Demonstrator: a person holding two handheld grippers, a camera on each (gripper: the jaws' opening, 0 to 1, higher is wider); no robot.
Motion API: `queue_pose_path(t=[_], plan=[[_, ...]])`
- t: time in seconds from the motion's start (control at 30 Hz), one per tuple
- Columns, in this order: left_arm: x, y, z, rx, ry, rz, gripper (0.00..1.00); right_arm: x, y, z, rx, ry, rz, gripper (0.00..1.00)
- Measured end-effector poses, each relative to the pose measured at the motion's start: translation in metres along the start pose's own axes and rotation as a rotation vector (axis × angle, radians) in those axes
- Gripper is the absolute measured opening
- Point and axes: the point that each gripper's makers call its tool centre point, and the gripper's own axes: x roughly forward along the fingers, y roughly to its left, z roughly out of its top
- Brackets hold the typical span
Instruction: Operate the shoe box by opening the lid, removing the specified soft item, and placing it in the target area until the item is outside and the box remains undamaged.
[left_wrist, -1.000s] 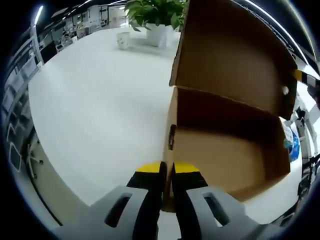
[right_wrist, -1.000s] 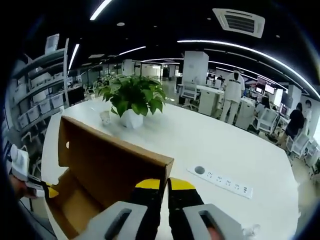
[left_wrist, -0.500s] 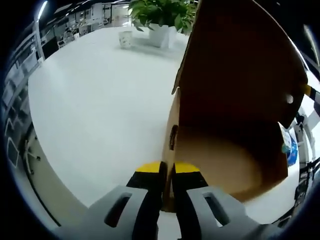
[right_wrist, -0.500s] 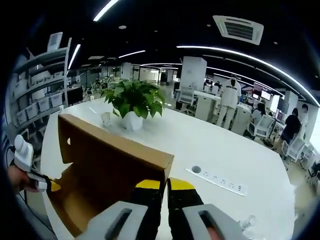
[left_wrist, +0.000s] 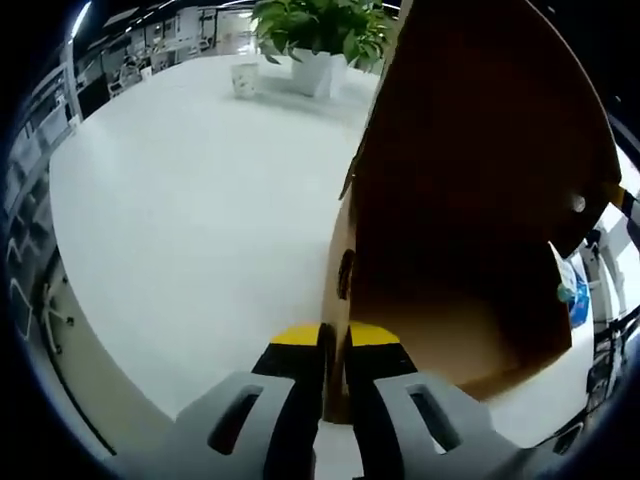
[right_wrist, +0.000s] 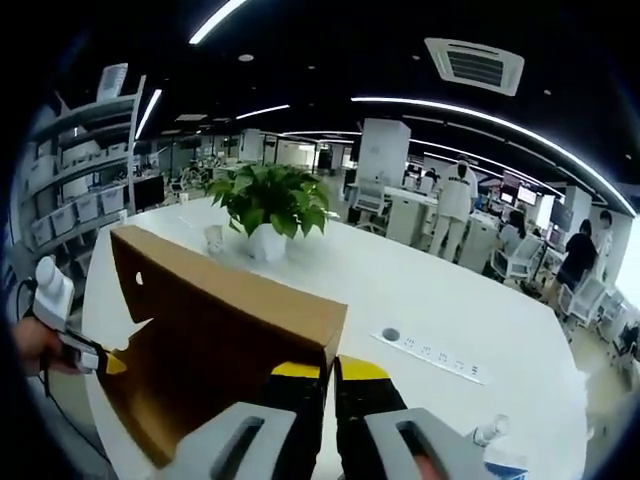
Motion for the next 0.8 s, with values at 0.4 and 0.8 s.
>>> queue_pose_path(t=[0.4,0.8], plan=[[0.001,-0.001,0.0,0.017,-0.007,-0.049,0.07,-0.015,0.008,-0.011,-0.006,-0.017,-0.012,0.0],[-0.002,-0.003,-0.002,0.04,-0.016,-0.108,0.08,-0.029,0.015,-0.024,-0.019,-0.044,-0.03,0.0]])
